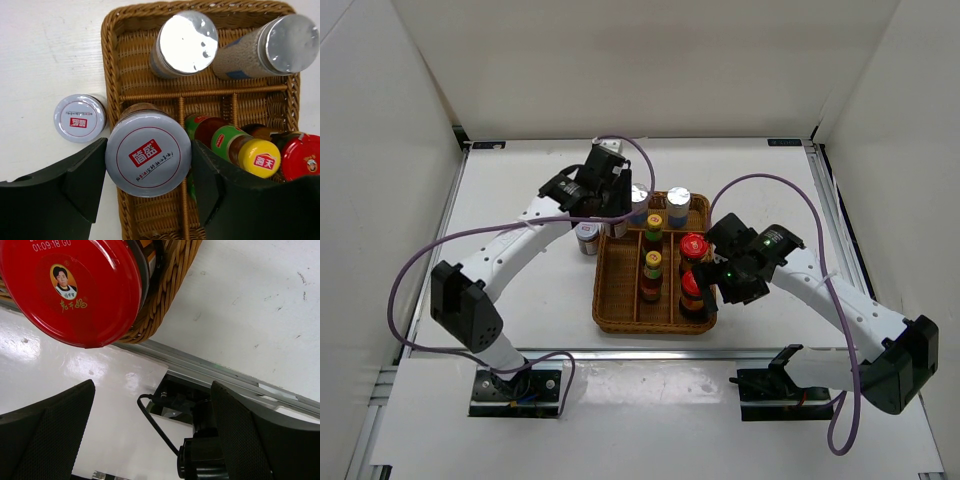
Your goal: Organize the condiment bottles
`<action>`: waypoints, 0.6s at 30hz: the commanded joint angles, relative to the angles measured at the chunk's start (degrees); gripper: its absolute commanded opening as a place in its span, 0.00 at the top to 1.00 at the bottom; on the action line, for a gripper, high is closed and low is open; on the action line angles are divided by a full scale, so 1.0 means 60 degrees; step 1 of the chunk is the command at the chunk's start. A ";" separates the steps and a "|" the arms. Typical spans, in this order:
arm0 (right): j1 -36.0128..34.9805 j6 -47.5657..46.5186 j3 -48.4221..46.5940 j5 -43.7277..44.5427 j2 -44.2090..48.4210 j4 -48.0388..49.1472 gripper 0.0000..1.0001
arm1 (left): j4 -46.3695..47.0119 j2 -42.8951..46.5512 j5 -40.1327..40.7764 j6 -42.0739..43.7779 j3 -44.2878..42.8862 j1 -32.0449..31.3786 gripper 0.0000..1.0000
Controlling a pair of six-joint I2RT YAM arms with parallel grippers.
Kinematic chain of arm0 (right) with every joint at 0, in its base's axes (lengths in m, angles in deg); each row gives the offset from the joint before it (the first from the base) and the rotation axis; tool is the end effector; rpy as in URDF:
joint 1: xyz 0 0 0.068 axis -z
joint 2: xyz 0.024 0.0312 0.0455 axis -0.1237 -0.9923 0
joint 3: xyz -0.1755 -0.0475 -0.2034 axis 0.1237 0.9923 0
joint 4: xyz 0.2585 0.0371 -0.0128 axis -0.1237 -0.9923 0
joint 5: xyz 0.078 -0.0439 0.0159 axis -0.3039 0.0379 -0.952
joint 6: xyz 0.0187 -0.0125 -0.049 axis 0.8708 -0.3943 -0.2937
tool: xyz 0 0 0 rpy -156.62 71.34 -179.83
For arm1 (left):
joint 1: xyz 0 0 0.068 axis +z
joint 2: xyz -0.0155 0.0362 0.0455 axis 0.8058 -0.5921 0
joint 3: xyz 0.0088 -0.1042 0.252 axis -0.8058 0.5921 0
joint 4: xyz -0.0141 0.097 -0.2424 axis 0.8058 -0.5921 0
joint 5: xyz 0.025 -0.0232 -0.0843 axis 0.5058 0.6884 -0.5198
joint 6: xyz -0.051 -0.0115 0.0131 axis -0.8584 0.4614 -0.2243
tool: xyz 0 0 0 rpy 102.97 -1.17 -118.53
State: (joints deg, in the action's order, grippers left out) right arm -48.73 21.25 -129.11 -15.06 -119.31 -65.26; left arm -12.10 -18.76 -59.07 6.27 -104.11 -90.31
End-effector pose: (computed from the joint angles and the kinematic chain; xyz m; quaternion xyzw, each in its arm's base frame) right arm 0.1553 0.1368 0.2851 -0.1938 0.9702 0.0626 0.1317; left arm 0.2835 -0.1986 0.3468 0.0469 0.9251 -0.0712 0.3700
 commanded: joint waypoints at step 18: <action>0.0038 -0.0135 -0.0075 0.0014 -0.0117 -0.0060 0.01 | 0.1514 -0.0775 0.0311 -0.0822 0.1443 -0.0356 0.46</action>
State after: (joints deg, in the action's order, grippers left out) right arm -48.73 21.25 -129.11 -15.13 -119.36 -65.26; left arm -6.63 -25.47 -58.85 2.48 -94.84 -92.15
